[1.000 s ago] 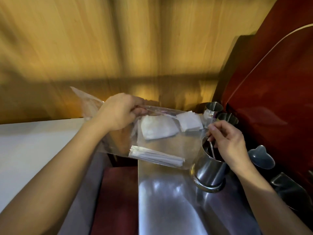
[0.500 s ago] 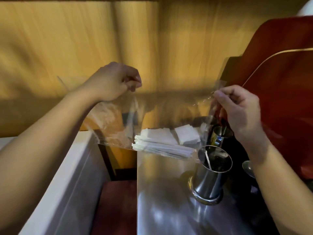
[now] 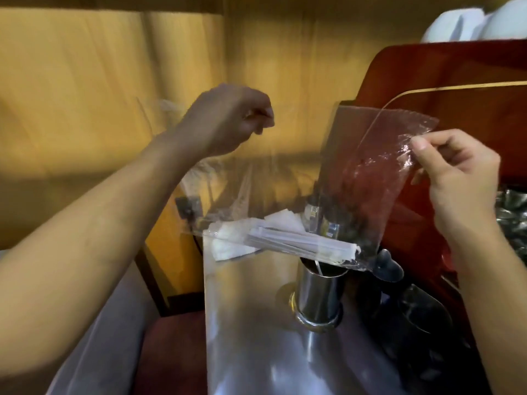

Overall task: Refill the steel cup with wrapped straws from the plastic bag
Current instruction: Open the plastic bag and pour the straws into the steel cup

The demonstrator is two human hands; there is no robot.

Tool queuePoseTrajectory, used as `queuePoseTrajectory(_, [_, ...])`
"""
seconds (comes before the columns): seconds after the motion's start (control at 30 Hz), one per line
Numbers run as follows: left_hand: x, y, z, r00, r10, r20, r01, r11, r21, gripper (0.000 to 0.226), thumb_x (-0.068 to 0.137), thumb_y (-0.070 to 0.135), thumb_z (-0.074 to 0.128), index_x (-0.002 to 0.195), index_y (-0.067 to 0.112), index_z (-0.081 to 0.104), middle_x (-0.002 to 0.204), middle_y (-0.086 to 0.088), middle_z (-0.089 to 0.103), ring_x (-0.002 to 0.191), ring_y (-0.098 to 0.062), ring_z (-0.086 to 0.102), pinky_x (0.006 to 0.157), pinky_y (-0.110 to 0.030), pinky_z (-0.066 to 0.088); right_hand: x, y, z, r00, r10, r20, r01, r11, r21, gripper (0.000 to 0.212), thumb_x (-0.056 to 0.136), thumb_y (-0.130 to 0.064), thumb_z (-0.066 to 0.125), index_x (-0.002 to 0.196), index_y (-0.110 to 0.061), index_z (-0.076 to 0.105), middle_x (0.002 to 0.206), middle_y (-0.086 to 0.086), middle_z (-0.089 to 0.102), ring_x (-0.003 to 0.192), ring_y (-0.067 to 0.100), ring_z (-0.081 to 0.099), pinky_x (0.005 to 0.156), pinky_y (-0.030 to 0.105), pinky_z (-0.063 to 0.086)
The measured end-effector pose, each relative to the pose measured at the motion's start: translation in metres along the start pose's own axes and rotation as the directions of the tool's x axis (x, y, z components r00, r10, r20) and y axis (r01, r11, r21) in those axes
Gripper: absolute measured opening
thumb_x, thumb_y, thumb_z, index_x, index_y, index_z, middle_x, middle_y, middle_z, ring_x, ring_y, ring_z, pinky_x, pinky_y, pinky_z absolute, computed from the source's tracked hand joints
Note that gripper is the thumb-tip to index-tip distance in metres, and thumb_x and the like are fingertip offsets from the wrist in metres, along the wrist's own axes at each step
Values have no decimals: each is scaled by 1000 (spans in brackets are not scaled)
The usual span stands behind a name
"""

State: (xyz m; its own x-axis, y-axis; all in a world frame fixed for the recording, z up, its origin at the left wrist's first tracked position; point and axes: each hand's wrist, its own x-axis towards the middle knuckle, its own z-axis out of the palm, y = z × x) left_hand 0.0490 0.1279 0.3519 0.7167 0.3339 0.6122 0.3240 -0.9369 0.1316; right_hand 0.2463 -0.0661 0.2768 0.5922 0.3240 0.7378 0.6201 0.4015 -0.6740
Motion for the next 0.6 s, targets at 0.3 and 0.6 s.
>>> queuePoseTrajectory(0.3, [30, 49, 33, 991, 130, 32, -125, 984, -128, 13, 89, 17, 57, 90, 13, 69, 84, -4, 72, 76, -20, 58, 72, -39, 49, -7, -16, -60, 993, 2, -121, -22, 987, -160, 14, 84, -25, 62, 72, -31, 62, 60, -20, 65, 55, 0, 54, 52, 19, 45])
queuePoseTrajectory(0.6, [36, 71, 82, 980, 126, 153, -91, 971, -220, 13, 89, 22, 56, 88, 17, 68, 89, -6, 72, 83, -25, 61, 70, -37, 47, -23, -7, -95, 989, 59, -134, -95, 955, -279, 11, 88, -19, 58, 78, -21, 63, 58, -22, 64, 52, -3, 53, 50, 12, 43])
